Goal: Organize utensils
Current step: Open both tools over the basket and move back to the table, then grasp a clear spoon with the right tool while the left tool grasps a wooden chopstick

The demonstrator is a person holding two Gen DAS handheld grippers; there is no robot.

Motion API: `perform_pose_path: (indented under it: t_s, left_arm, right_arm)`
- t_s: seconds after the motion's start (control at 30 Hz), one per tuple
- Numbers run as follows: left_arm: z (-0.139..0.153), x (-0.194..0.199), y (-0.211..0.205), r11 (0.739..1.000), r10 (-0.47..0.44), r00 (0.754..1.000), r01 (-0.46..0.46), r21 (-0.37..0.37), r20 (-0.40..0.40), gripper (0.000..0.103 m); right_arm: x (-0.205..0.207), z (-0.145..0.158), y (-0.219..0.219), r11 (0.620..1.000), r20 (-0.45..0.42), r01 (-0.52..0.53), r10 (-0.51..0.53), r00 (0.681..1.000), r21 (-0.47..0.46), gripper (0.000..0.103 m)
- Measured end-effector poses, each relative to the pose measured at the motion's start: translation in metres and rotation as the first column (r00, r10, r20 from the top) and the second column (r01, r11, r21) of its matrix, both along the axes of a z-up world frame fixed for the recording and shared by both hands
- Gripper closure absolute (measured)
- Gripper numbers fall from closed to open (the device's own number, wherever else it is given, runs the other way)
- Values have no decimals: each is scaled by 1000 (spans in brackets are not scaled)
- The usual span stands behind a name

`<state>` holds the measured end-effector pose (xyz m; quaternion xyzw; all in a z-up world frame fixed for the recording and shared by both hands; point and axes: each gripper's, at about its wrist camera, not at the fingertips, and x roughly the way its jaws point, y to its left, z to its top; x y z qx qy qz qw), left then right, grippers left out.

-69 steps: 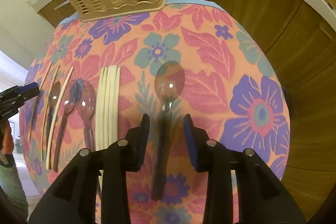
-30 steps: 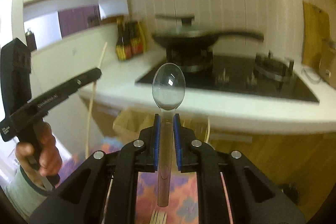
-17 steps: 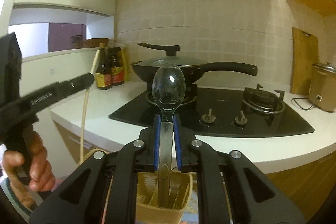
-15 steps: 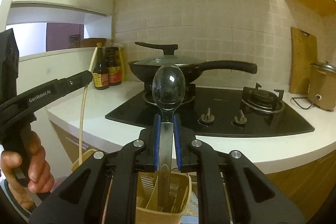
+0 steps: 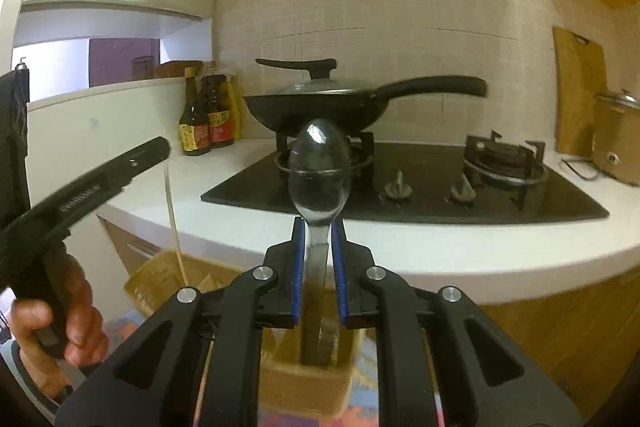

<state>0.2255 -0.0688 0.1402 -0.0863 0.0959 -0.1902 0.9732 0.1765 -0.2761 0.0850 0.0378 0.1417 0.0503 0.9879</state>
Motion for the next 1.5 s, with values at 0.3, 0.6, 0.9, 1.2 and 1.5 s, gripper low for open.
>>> perform_pose_path:
  t_s: [0.3, 0.6, 0.9, 1.2, 1.5]
  left_arm:
    - [7, -71, 35, 997, -83, 995, 83, 1, -58, 22]
    - [-13, -150, 62, 982, -165, 968, 179, 60, -190, 16]
    - [-66, -186, 72, 965, -145, 915, 215, 153, -378, 21]
    - [-130, -175, 67, 925, -252, 750, 373, 76, -611, 59]
    - [-165, -166, 58, 892, -130, 705, 390, 229, -697, 64]
  right_arm:
    - [-86, 1, -9, 998, -47, -53, 55, 997, 38, 45]
    - [-175, -13, 4, 999, -188, 1, 7, 982, 46, 45]
    - [-190, -71, 13, 995, -459, 59, -14, 888, 83, 48]
    - [-174, -116, 57, 987, -610, -87, 153, 778, 137, 80]
    - [-153, -141, 82, 990, -691, -114, 143, 709, 89, 82]
